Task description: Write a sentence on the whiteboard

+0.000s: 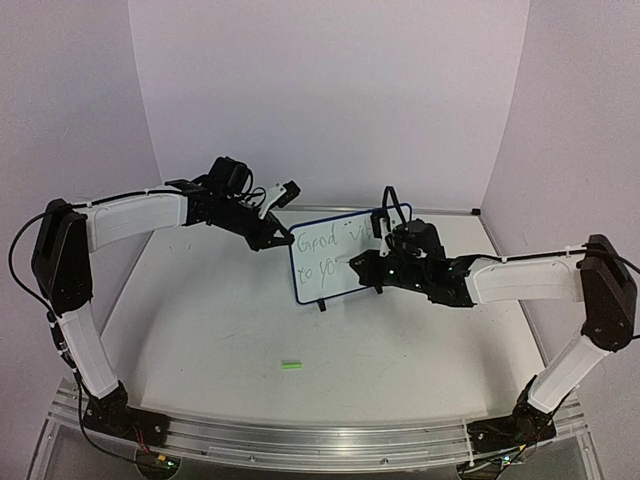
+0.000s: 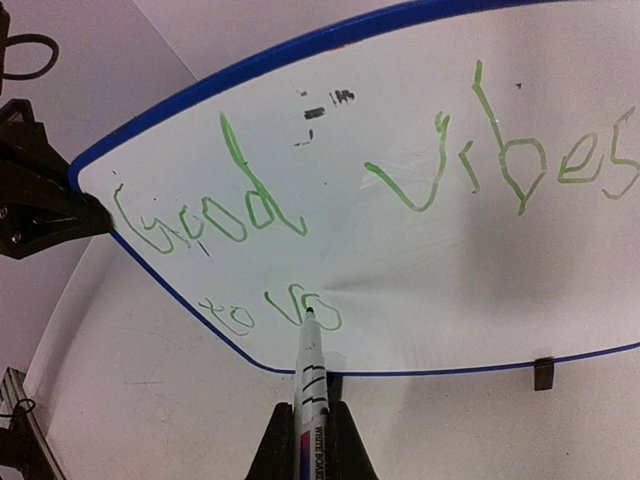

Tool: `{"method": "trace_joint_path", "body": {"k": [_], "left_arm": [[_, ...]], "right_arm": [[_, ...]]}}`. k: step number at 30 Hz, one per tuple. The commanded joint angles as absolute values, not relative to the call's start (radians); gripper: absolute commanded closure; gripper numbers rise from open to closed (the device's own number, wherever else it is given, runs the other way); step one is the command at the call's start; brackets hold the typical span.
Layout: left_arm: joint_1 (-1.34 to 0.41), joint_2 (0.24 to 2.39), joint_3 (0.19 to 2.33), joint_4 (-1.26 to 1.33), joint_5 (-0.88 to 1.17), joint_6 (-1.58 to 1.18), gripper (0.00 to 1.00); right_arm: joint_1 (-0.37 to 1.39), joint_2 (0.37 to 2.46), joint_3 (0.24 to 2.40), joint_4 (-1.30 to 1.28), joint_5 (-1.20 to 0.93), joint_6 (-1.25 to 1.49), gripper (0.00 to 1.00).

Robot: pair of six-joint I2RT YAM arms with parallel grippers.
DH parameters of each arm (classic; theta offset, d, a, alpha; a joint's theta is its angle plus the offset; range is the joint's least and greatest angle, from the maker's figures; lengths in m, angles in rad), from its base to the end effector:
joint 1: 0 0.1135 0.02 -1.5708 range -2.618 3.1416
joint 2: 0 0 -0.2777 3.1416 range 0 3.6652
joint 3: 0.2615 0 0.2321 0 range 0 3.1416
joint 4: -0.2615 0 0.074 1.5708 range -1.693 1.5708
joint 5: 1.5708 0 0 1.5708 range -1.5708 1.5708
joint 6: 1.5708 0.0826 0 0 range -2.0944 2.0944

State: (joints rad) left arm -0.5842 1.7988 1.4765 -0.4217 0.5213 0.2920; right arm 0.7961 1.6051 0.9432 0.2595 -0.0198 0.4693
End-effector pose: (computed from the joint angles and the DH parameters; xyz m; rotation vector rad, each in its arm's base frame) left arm 0.3290 -0.2668 0.2713 1.2153 1.9621 -0.7513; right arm 0.2698 0.2780 0.2392 -0.3504 2.0420 0.8266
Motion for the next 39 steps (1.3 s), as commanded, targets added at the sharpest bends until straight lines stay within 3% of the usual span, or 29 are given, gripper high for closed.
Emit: {"method": "trace_joint_path", "body": {"k": [1,39], "left_arm": [[-0.578,1.772,1.458,-0.443,0.435,0.35,1.0],[-0.578,1.771,1.457,-0.443,0.435,0.351,1.0]], "right_arm": [[0.789,1.602,0.952,0.261,-0.007,0.478,1.0],[0.76,1.702,1.004,0.229,0.045,0.514,1.0]]}}
